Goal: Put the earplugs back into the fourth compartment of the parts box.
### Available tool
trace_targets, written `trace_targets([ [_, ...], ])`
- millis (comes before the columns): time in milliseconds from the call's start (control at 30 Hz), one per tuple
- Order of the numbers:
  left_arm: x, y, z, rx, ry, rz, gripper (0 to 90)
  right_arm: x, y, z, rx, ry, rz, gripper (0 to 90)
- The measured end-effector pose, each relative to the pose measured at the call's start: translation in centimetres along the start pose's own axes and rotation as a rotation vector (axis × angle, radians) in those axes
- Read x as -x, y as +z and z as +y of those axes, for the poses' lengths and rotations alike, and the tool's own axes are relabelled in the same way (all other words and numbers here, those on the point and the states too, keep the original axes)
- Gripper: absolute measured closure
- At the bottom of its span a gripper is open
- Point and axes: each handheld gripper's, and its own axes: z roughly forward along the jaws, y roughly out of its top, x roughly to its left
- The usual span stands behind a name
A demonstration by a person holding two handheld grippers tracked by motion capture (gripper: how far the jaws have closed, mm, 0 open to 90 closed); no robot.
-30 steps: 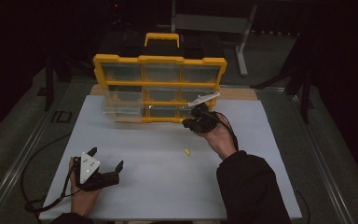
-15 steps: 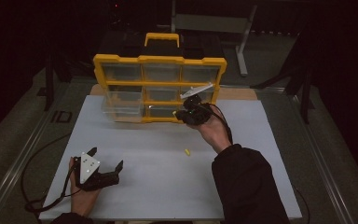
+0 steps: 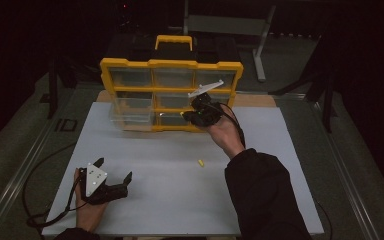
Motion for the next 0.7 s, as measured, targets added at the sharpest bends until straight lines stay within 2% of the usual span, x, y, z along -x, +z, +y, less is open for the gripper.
trace_targets([
  [700,0.0,0.0,0.0,0.001,0.002,-0.001,0.0,-1.2,1.1,3.0,0.051,-0.005,0.041,86.6],
])
